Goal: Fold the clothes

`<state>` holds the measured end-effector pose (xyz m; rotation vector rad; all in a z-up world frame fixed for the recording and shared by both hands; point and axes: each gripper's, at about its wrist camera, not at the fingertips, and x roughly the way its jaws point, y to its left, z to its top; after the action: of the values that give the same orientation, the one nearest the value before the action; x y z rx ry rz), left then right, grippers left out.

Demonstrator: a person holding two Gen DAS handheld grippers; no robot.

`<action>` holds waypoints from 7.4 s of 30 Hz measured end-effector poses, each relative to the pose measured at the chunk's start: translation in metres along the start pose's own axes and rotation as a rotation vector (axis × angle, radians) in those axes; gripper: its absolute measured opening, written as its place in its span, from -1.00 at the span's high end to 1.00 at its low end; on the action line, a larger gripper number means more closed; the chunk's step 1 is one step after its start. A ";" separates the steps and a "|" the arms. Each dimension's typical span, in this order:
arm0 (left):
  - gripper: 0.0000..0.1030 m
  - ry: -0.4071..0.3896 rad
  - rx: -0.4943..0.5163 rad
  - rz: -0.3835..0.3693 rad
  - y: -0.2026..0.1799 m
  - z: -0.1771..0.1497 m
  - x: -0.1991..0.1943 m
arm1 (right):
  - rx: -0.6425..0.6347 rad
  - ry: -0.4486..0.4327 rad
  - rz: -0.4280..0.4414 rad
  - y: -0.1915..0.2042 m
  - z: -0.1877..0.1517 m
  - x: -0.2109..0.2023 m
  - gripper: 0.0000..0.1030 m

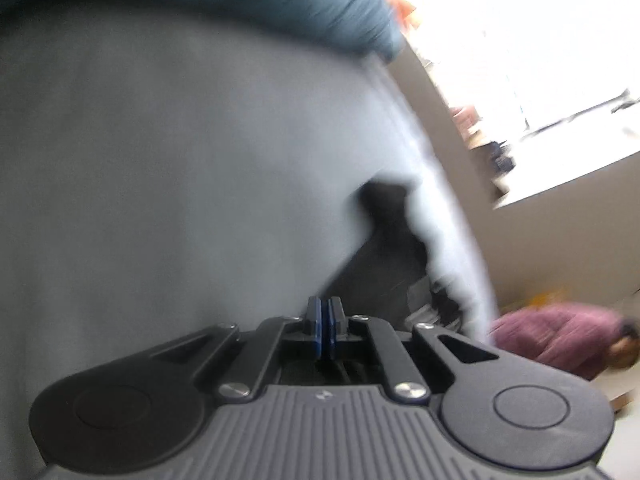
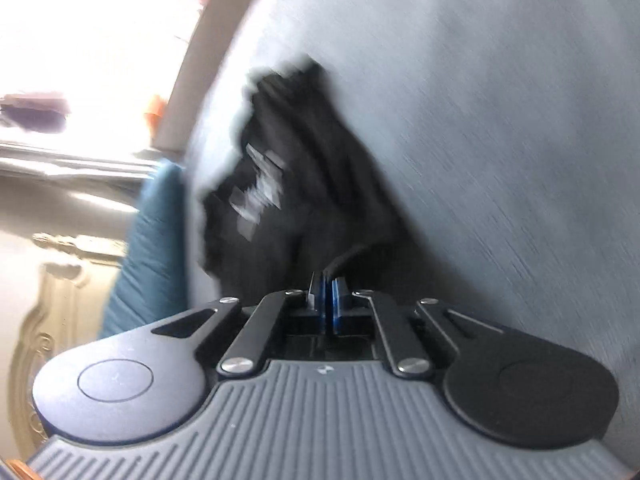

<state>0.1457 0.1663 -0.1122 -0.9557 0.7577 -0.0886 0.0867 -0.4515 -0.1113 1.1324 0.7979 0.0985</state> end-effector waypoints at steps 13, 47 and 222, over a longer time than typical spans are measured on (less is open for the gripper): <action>0.93 0.018 0.158 -0.054 -0.063 0.000 -0.108 | -0.201 -0.082 0.104 0.083 0.017 -0.119 0.98; -0.14 0.014 0.590 0.484 0.004 -0.105 -0.097 | -0.075 -0.095 -0.129 -0.034 -0.070 -0.105 0.46; 0.88 0.485 0.923 0.087 -0.150 0.024 0.311 | -0.438 -0.052 0.297 0.012 -0.141 0.247 0.54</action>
<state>0.4292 -0.0262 -0.1592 -0.0072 1.0579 -0.5583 0.1831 -0.2257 -0.2550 0.8243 0.5229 0.4677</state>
